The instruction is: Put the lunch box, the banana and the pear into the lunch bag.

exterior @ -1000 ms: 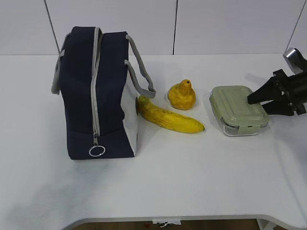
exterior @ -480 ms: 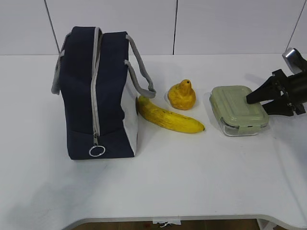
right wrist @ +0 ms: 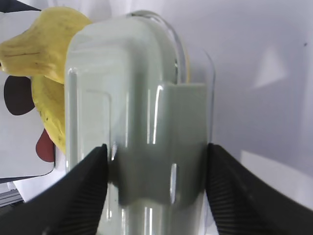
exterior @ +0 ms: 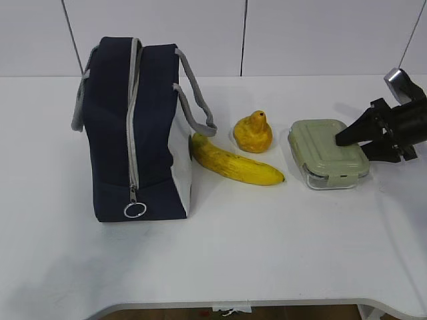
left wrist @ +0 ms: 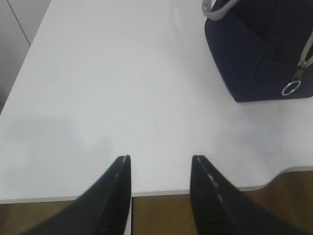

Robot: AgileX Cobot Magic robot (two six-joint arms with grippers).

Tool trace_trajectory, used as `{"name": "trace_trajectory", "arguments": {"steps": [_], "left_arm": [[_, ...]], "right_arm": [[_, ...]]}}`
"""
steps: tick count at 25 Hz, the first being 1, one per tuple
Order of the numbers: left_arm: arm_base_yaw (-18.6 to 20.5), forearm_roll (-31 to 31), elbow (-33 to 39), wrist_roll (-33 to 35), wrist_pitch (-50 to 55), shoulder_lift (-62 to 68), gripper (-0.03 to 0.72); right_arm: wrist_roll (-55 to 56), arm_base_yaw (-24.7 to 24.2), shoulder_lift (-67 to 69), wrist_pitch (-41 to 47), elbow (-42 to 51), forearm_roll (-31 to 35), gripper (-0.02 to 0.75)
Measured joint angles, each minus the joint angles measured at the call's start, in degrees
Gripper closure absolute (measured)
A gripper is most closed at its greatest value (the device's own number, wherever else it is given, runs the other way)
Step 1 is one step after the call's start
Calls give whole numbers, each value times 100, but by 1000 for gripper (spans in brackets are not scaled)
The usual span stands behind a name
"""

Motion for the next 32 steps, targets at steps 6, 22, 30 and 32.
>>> {"name": "trace_trajectory", "arguments": {"steps": [6, 22, 30, 32], "left_arm": [[0, 0, 0, 0, 0, 0, 381], [0, 0, 0, 0, 0, 0, 381], [0, -134, -159, 0, 285, 30, 381], [0, -217, -252, 0, 410, 54, 381]], "right_arm": [[0, 0, 0, 11, 0, 52, 333], [1088, 0, -215, -9, 0, -165, 386], [1748, 0, -1040, -74, 11, -543, 386], [1875, 0, -1261, -63, 11, -501, 386]]}}
